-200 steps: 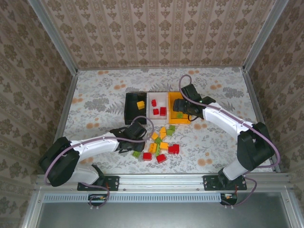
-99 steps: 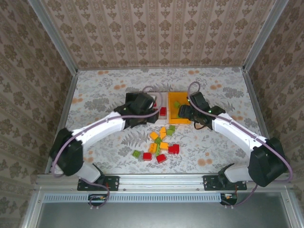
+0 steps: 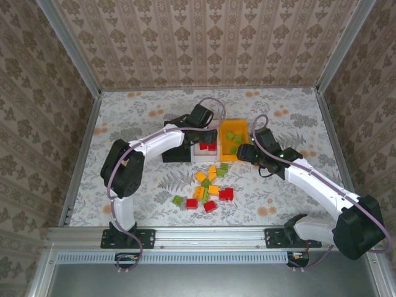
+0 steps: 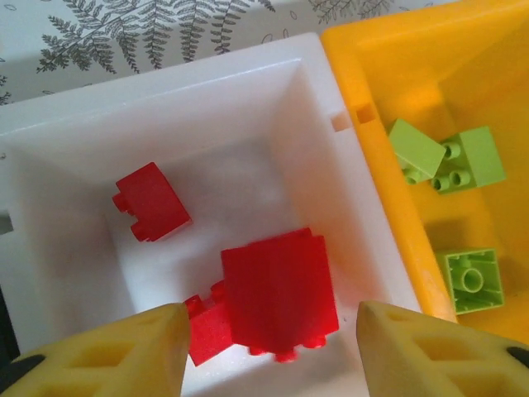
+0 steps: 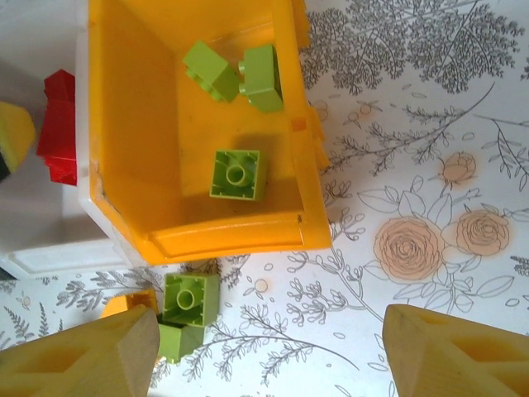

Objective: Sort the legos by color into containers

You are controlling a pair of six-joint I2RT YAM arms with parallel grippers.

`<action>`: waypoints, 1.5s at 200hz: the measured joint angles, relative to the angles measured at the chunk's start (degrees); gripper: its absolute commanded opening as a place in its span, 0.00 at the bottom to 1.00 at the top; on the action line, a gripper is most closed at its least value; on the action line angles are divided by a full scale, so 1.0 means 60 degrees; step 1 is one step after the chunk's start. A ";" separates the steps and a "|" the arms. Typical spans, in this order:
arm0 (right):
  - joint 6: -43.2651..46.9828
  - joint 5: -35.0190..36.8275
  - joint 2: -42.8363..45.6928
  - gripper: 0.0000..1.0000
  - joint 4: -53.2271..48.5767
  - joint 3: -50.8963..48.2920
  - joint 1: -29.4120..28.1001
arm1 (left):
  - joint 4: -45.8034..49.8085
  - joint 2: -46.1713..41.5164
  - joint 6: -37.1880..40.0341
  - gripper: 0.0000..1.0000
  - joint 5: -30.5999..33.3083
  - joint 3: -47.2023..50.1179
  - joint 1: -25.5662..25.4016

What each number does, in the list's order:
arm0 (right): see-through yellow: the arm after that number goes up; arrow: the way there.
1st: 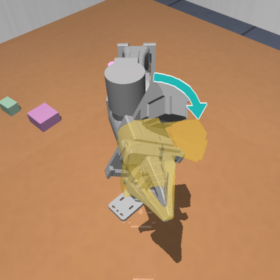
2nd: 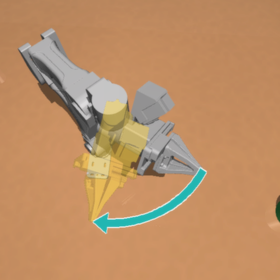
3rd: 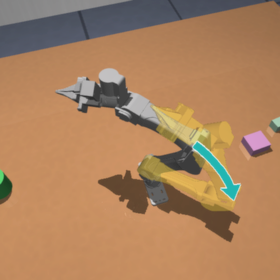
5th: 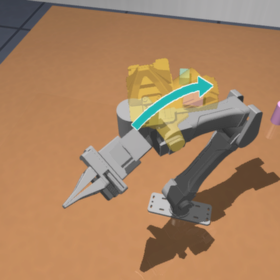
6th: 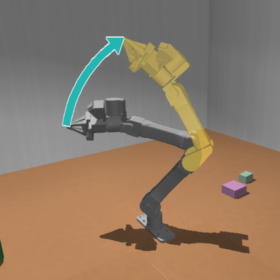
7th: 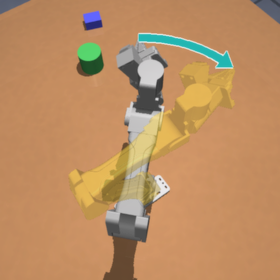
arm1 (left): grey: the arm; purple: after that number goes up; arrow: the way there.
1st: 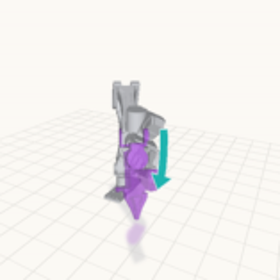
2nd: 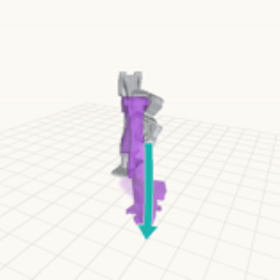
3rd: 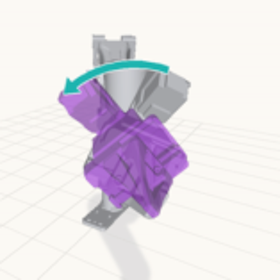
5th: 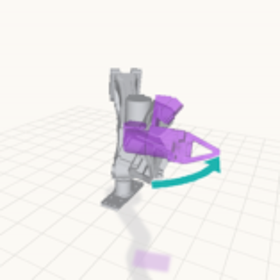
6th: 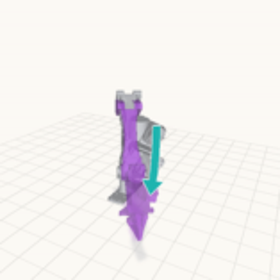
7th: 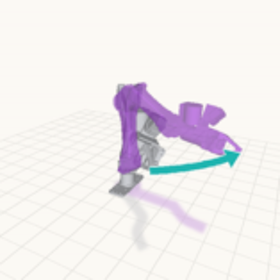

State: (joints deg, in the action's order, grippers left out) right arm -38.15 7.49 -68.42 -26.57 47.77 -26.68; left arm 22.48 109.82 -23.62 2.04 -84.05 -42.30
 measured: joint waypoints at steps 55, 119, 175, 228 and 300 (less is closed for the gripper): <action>0.0080 -0.0845 -0.0251 0.73 0.0175 -0.0117 -0.0834 | -0.0415 -0.2444 -0.0270 1.00 -0.0240 0.1443 -0.0277; -0.0812 -0.0674 -0.2167 0.71 0.0962 -0.0113 -0.2583 | -0.1122 -0.6761 -0.1013 1.00 0.0098 0.5391 -0.1111; -0.1989 -0.0226 -0.3577 0.67 0.1708 0.0124 -0.2579 | -0.0958 -0.9067 -0.1687 1.00 0.0812 0.7388 -0.1195; -0.2320 0.0135 -0.4011 0.54 0.1687 0.0463 -0.2579 | -0.0885 -0.9555 -0.1938 1.00 0.1049 0.7785 -0.1195; -0.2390 0.0401 -0.4080 0.47 0.1366 0.0237 -0.2211 | -0.0860 -0.9559 -0.2044 1.00 0.1155 0.7952 -0.1195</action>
State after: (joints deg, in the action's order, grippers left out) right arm -52.49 9.89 -92.90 -18.37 49.19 -39.94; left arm 17.32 52.47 -35.88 8.97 -36.34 -49.47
